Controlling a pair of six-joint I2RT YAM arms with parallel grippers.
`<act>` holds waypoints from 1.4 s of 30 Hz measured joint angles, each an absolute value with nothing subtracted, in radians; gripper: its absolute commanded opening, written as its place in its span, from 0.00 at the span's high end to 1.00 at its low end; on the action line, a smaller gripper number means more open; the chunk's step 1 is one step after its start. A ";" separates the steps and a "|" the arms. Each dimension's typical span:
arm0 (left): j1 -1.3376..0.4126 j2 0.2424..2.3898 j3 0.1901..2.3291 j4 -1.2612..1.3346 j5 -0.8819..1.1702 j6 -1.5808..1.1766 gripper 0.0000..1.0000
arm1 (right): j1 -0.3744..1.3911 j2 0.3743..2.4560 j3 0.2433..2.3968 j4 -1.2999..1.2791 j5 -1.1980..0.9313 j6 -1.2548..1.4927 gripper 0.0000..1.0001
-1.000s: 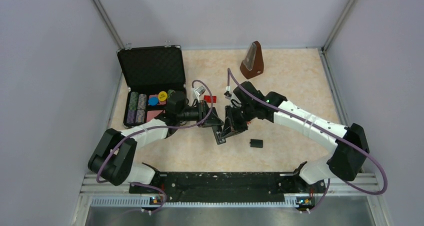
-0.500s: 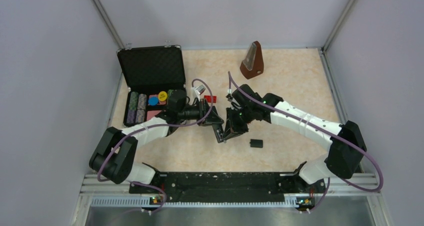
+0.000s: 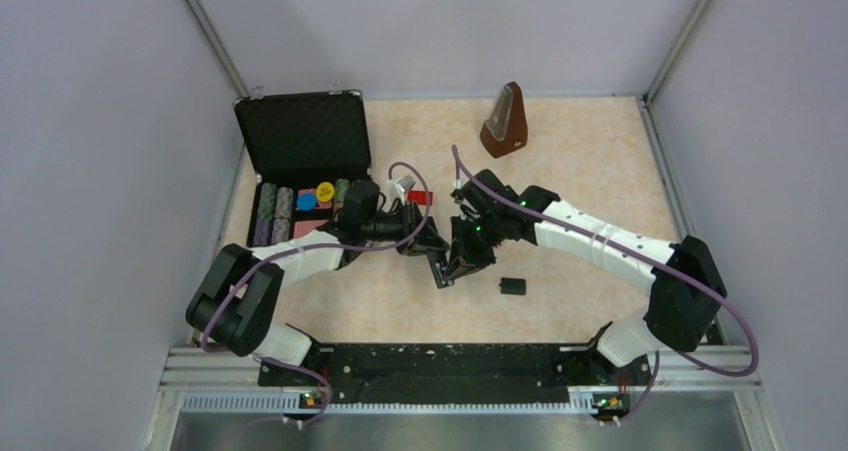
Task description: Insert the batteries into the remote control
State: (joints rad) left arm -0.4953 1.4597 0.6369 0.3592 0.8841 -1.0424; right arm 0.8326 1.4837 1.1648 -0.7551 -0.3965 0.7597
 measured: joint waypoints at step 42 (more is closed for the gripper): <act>-0.496 1.547 0.671 0.353 0.899 -1.099 1.00 | 0.831 1.503 1.167 -0.741 -0.270 0.736 0.61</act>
State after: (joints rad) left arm -0.4957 1.5475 0.6708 0.3534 0.8993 -1.0992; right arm 0.8307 1.5028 1.1667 -0.7410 -0.2695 0.7364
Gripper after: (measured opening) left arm 0.229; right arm 0.349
